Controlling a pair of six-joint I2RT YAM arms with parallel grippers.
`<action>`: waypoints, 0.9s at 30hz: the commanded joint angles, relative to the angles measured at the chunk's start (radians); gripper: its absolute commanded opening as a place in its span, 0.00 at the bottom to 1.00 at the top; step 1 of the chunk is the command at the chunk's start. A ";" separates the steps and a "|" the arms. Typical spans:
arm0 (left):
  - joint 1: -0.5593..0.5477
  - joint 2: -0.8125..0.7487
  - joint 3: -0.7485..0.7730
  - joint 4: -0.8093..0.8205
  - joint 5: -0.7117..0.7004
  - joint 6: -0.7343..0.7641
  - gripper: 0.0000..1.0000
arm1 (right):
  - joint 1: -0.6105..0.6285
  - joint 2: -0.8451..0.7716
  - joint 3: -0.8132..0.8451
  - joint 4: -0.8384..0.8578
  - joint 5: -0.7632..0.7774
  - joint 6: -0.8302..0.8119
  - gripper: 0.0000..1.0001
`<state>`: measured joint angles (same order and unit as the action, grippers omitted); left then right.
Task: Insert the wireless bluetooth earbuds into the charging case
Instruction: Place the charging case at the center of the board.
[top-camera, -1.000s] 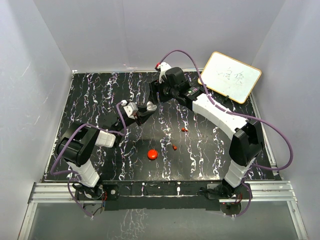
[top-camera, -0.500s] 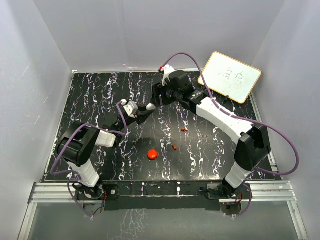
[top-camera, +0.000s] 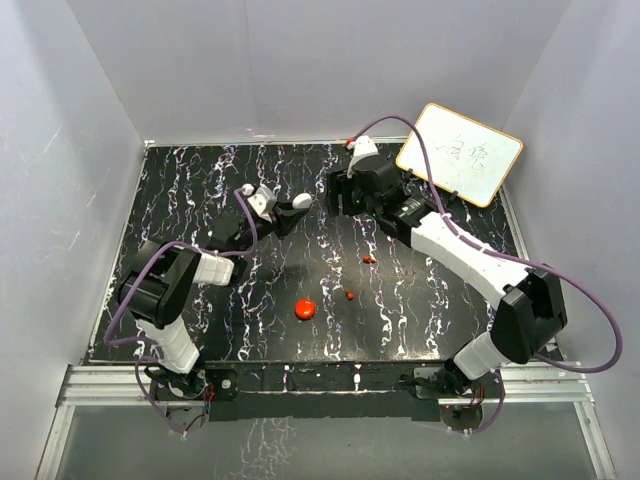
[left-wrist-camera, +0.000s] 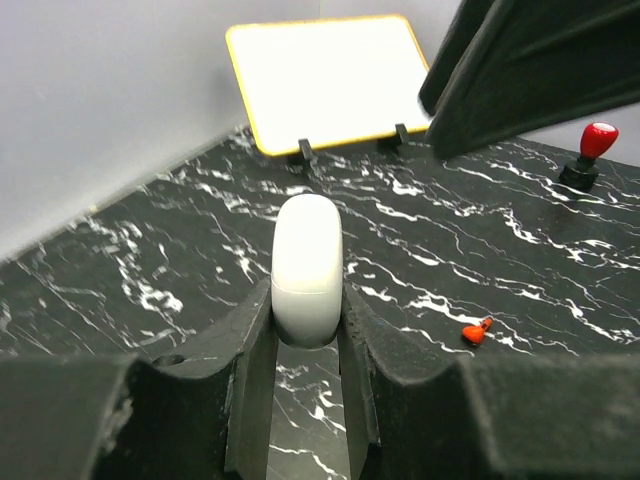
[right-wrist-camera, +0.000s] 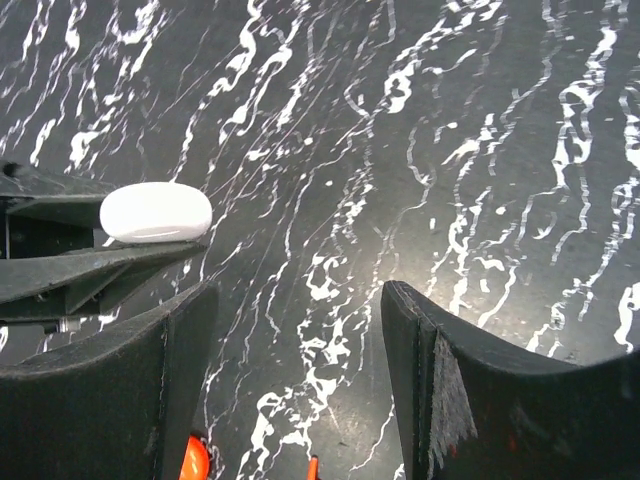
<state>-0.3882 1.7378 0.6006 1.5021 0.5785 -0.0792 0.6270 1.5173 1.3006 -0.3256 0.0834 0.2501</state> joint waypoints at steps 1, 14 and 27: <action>0.005 0.031 0.082 -0.181 0.019 -0.103 0.00 | -0.041 -0.085 -0.043 0.148 0.089 0.042 0.64; 0.028 0.175 0.316 -0.645 0.104 -0.292 0.00 | -0.105 -0.162 -0.158 0.204 0.022 0.048 0.64; 0.070 0.254 0.410 -0.869 0.046 -0.333 0.00 | -0.175 -0.215 -0.257 0.238 -0.030 0.058 0.64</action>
<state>-0.3317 1.9884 0.9607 0.7261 0.6376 -0.3962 0.4679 1.3384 1.0477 -0.1562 0.0784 0.2974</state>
